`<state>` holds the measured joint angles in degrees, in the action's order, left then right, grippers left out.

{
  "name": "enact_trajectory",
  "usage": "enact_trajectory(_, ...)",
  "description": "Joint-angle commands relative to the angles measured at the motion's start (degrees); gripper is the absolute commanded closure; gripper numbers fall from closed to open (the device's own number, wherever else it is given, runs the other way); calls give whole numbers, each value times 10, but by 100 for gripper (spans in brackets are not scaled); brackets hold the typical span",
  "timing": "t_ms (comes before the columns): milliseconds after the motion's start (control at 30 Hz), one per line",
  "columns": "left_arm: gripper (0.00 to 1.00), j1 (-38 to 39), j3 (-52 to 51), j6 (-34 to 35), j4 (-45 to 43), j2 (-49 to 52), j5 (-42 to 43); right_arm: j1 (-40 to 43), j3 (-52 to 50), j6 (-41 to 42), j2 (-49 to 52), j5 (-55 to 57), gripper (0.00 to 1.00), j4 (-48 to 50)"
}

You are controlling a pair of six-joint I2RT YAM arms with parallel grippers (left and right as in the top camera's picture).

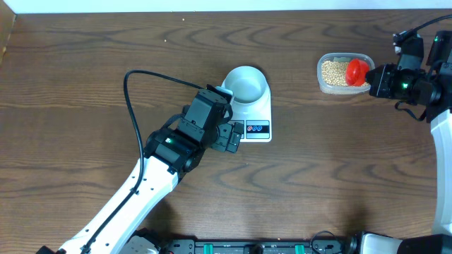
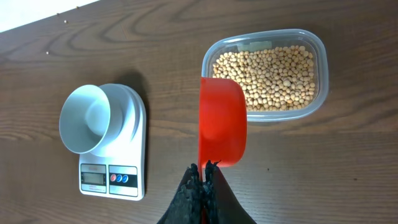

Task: Scoop item into bowl and weigh 50g on scale

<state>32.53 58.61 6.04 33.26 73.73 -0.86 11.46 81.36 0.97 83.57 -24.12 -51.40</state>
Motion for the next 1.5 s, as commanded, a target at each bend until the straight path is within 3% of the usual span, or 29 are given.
enact_trajectory(0, 0, 1, 3, 5, 10, -3, -11, 0, 9, -9, -4, 0, 99, 0)
enact_trajectory(1467, 0, 1, 3, -15, 30, -3, 17, 0, 9, -9, -4, 0, 99, -3)
